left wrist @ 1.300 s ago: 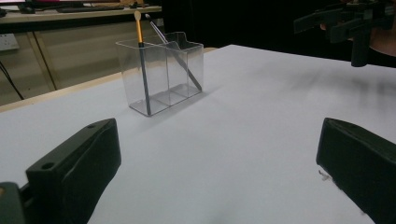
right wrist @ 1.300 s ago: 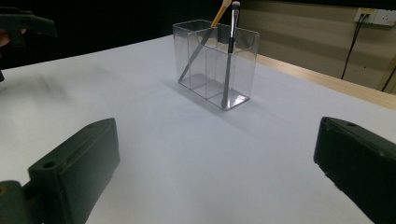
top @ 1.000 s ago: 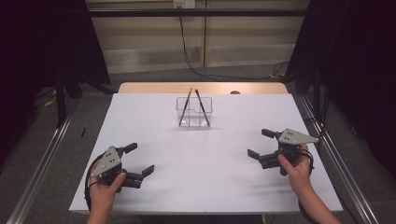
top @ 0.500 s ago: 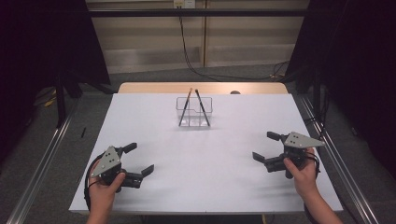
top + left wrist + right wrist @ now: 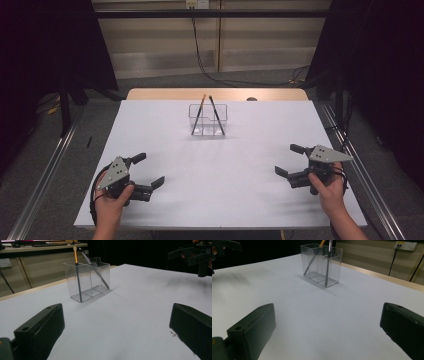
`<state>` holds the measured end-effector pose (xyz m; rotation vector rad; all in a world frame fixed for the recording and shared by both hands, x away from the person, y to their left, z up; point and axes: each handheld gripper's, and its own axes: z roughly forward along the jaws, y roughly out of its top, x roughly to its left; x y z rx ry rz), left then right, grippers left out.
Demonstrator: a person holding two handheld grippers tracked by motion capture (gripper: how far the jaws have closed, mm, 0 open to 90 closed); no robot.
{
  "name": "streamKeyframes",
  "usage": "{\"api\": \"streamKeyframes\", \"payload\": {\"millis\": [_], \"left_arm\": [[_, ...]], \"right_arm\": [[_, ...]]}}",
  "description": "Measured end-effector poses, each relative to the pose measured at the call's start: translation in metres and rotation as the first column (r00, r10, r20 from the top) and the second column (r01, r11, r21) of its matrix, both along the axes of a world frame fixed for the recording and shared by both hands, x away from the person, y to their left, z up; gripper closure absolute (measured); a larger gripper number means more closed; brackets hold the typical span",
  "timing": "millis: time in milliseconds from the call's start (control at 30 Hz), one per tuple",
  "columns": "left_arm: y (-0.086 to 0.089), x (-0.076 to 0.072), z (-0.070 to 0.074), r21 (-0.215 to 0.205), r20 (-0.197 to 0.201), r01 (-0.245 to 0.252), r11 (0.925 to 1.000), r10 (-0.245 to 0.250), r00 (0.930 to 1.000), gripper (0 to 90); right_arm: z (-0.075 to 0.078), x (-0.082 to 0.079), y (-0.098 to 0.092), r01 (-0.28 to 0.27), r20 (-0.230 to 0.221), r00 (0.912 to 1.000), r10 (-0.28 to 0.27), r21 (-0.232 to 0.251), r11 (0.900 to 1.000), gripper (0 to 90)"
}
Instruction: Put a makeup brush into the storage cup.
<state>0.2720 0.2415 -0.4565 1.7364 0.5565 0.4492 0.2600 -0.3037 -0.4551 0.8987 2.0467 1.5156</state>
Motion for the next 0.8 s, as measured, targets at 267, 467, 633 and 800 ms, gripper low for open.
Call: {"api": "streamKeyframes", "payload": {"millis": [267, 467, 633, 800], "left_arm": [[0.000, 0.000, 0.000, 0.001, 0.000, 0.000, 1.0000, 0.000, 1.0000, 0.0], [0.000, 0.000, 0.000, -0.001, 0.001, -0.001, 1.0000, 0.001, 1.0000, 0.0], [0.000, 0.000, 0.000, 0.002, 0.001, 0.001, 1.0000, -0.001, 1.0000, 0.0], [0.000, 0.000, 0.000, 0.002, 0.001, 0.002, 1.0000, -0.002, 1.0000, 0.0]], "right_arm": [[-0.004, -0.005, -0.002, 0.001, -0.007, 1.0000, -0.001, -0.001, 1.000, 0.0], [-0.006, -0.009, -0.005, 0.013, -0.013, 0.9998, -0.013, 0.011, 1.000, 0.1], [-0.007, -0.013, -0.009, 0.022, -0.012, 0.9997, -0.021, 0.017, 1.000, 0.2], [-0.007, -0.016, -0.011, 0.023, -0.012, 0.9997, -0.023, 0.018, 1.000, 0.2]]}}
